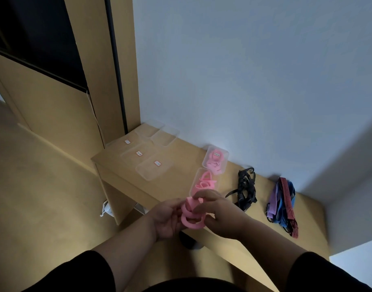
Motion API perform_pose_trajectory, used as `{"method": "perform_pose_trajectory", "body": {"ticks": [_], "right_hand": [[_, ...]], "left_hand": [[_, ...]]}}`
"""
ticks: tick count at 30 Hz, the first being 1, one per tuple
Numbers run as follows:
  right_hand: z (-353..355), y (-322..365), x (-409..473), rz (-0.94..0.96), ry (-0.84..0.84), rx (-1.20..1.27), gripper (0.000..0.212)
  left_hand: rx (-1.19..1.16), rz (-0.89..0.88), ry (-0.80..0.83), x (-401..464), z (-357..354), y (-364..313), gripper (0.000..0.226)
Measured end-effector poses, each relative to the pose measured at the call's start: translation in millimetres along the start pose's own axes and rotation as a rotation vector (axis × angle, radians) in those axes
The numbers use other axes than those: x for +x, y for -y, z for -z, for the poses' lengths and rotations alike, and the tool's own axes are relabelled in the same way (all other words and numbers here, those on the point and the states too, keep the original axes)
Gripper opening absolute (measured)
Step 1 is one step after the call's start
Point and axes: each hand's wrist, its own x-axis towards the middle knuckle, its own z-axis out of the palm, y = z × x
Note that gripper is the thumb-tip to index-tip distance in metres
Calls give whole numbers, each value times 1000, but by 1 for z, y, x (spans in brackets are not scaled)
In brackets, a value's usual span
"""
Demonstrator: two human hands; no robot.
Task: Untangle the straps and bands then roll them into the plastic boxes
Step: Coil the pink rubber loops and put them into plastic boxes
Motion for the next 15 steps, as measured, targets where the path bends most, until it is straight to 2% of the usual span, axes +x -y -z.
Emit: {"method": "perform_pose_trajectory", "body": {"ticks": [3,5,9,11,13,15], "right_hand": [[-9,-1,-2,-7,-96,29,24],[-14,0,-3,-68,-192,83,23],[-19,9,0,-261,-291,262,57],[-21,15,3,-407,-282,520,69],[-24,19,6,-562,-190,831,61],[-26,22,7,-647,-124,934,38]], "left_hand": [[19,-8,30,-1,1,2,34],[33,-23,40,0,4,4,35],[58,-56,30,-1,4,3,38],[56,-77,63,-2,5,1,40],[51,-97,97,-2,7,0,40],[58,-110,122,-3,9,-1,37]]}}
